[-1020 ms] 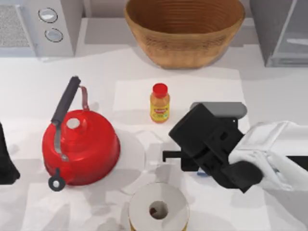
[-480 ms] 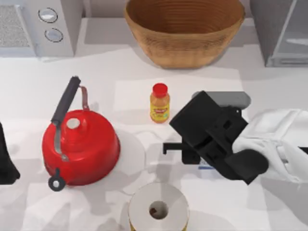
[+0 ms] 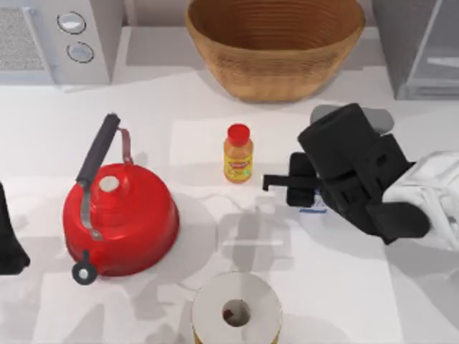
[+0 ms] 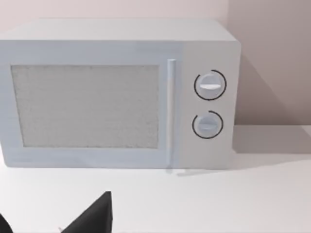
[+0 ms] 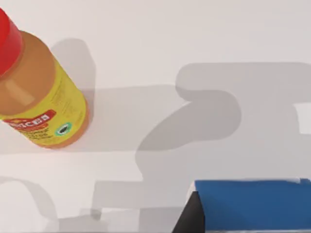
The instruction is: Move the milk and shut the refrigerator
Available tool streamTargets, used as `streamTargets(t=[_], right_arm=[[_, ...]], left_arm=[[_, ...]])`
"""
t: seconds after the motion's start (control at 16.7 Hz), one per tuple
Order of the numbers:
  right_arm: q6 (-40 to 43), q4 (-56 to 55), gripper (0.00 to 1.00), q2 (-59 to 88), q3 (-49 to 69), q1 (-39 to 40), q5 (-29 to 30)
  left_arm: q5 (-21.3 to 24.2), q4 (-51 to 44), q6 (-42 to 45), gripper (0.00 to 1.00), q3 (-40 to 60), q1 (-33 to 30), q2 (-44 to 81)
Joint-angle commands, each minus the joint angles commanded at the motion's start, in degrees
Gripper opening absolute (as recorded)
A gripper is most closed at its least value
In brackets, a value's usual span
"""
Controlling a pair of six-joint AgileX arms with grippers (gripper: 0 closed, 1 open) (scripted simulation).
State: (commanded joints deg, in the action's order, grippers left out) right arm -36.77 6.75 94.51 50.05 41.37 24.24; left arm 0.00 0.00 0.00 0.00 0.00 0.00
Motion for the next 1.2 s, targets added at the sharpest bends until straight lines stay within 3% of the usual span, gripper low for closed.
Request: streamTargets(t=[0.72, 0.96, 1.2], right_arm=[[29.7, -60.7, 0.00, -5.2, -23.0, -33.3, -18.0], [35.2, -69.7, 0.00, -7.9, -27.2, -39.8, -21.6], [35.9, -70.6, 0.00, -8.3, -27.7, -40.5, -22.0]], left_arm=[[0.0, 0.0, 0.0, 1.00, 0.0, 0.0, 0.0], [0.0, 0.0, 0.0, 1.00, 0.0, 0.0, 0.0], [0.0, 0.0, 0.0, 1.00, 0.0, 0.0, 0.0]])
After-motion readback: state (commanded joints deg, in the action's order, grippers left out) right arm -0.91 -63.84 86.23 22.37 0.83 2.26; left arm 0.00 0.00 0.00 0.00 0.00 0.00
